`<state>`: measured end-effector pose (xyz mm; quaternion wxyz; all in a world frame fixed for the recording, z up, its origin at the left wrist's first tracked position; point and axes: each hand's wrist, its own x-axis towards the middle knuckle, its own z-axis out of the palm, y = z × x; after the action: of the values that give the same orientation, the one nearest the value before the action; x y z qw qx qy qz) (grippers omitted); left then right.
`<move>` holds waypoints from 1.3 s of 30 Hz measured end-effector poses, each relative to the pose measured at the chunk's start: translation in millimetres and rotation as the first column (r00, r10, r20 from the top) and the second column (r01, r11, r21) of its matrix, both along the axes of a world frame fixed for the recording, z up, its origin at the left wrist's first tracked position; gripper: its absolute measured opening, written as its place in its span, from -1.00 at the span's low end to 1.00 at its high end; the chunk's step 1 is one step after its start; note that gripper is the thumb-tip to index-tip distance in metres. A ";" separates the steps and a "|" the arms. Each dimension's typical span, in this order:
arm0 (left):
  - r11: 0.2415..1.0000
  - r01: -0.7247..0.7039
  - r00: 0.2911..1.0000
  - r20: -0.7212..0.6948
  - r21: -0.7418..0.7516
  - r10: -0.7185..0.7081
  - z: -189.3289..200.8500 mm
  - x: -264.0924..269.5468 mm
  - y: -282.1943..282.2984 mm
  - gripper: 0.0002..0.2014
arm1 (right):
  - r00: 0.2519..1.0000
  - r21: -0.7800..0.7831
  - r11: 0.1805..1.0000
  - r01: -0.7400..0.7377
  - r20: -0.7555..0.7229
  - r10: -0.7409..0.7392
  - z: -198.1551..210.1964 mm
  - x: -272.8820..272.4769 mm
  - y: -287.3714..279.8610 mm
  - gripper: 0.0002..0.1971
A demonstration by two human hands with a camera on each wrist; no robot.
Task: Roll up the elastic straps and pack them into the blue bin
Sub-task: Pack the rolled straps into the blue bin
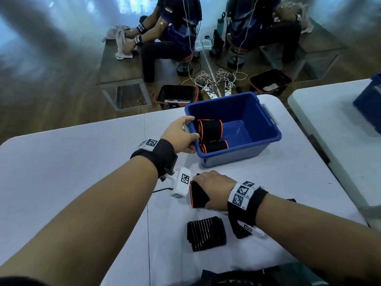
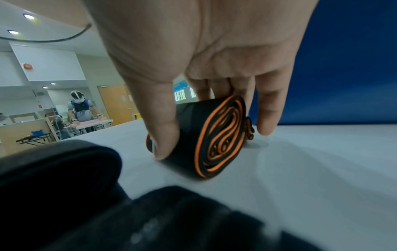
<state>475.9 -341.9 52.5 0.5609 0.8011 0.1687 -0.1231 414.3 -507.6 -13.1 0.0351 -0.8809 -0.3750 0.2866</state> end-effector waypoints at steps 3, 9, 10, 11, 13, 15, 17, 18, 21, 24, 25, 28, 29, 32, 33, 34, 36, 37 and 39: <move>1.000 -0.008 1.000 -0.005 -0.011 0.008 0.4 -2.8 2.5 -0.43 | 1.000 -0.004 1.000 -0.007 -0.002 0.007 2.1 3.7 -0.6 -0.52; 0.999 -0.015 1.000 0.003 -0.029 0.015 1.6 -9.0 8.7 -0.42 | 0.999 0.008 1.000 0.019 -0.045 -0.019 29.7 4.8 -11.7 -0.60; 0.999 -0.016 1.000 0.003 -0.033 0.016 1.4 -10.4 10.5 -0.42 | 0.998 0.014 1.000 0.022 -0.056 -0.021 39.7 4.0 -15.4 -0.55; 0.999 -0.018 1.000 0.003 -0.040 0.018 1.2 -11.8 12.3 -0.42 | 0.997 0.029 0.999 0.032 -0.071 -0.030 51.5 3.0 -20.1 -0.51; 0.998 -0.024 1.000 0.005 -0.057 0.024 0.5 -14.6 15.9 -0.42 | 0.994 0.072 0.996 0.054 -0.095 -0.047 79.7 2.1 -31.1 -0.45; 0.997 -0.029 1.000 0.008 -0.074 0.029 -0.5 -18.2 19.3 -0.42 | 0.993 0.116 0.990 0.075 -0.099 -0.064 112.8 5.1 -43.3 -0.41; 0.995 -0.030 0.999 0.010 -0.096 0.031 -1.3 -22.8 22.8 -0.41 | 0.993 0.166 0.980 0.107 -0.076 -0.095 143.1 16.5 -54.1 -0.37; 0.994 -0.029 0.999 0.012 -0.105 0.030 -1.3 -25.9 24.4 -0.42 | 0.993 0.192 0.974 0.118 -0.049 -0.111 155.6 25.4 -58.0 -0.36; 0.992 -0.020 1.000 0.020 -0.125 0.023 -0.3 -37.1 28.2 -0.43 | 0.985 0.227 0.963 0.146 0.056 -0.162 180.7 58.5 -60.9 -0.34; 0.989 -0.020 0.999 0.030 -0.149 0.025 0.1 -50.5 31.0 -0.43 | 0.977 0.103 0.983 0.149 0.140 -0.163 187.7 91.6 -45.3 -0.34; 0.988 -0.022 0.999 0.034 -0.155 0.028 -0.5 -55.0 31.5 -0.44 | 0.979 0.036 0.990 0.135 0.149 -0.139 184.5 103.1 -36.5 -0.35; 0.984 -0.031 0.998 0.044 -0.173 0.039 -2.6 -66.4 30.7 -0.44 | 0.991 -0.184 0.979 0.088 0.118 -0.066 164.5 133.0 -6.8 -0.43; 0.983 -0.035 0.998 0.048 -0.181 0.044 -3.7 -69.3 30.3 -0.44 | 0.992 -0.244 0.967 0.072 0.115 -0.045 156.1 141.2 1.7 -0.46; 0.981 -0.049 0.997 0.055 -0.187 0.060 -6.5 -76.0 29.7 -0.44 | 0.993 -0.362 0.931 0.037 0.116 0.005 135.1 158.0 23.3 -0.50; 0.979 -0.056 0.996 0.055 -0.194 0.067 -7.2 -77.9 29.5 -0.44 | 0.994 -0.394 0.919 0.035 0.113 0.011 127.6 162.5 28.8 -0.51; 0.977 -0.062 0.996 0.056 -0.203 0.075 -7.5 -79.7 29.2 -0.44 | 0.992 -0.435 0.900 0.035 0.124 0.022 120.6 167.0 33.6 -0.51; 0.973 -0.072 0.994 0.065 -0.220 0.088 -8.1 -82.3 28.0 -0.44 | 0.987 -0.517 0.855 0.037 0.155 0.052 101.5 181.3 39.0 -0.50; 0.971 -0.077 0.993 0.071 -0.227 0.096 -8.4 -82.9 27.4 -0.45 | 0.987 -0.549 0.834 0.051 0.155 0.042 89.4 188.9 38.3 -0.48; 0.968 -0.085 0.991 0.081 -0.237 0.107 -9.6 -83.9 26.9 -0.46 | 0.989 -0.600 0.795 0.085 0.145 0.003 73.7 193.7 35.4 -0.50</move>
<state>392.0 -315.0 42.9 0.6635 0.7256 0.1653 -0.0771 608.0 -472.2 60.5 -0.2679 -0.8716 -0.2460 0.3287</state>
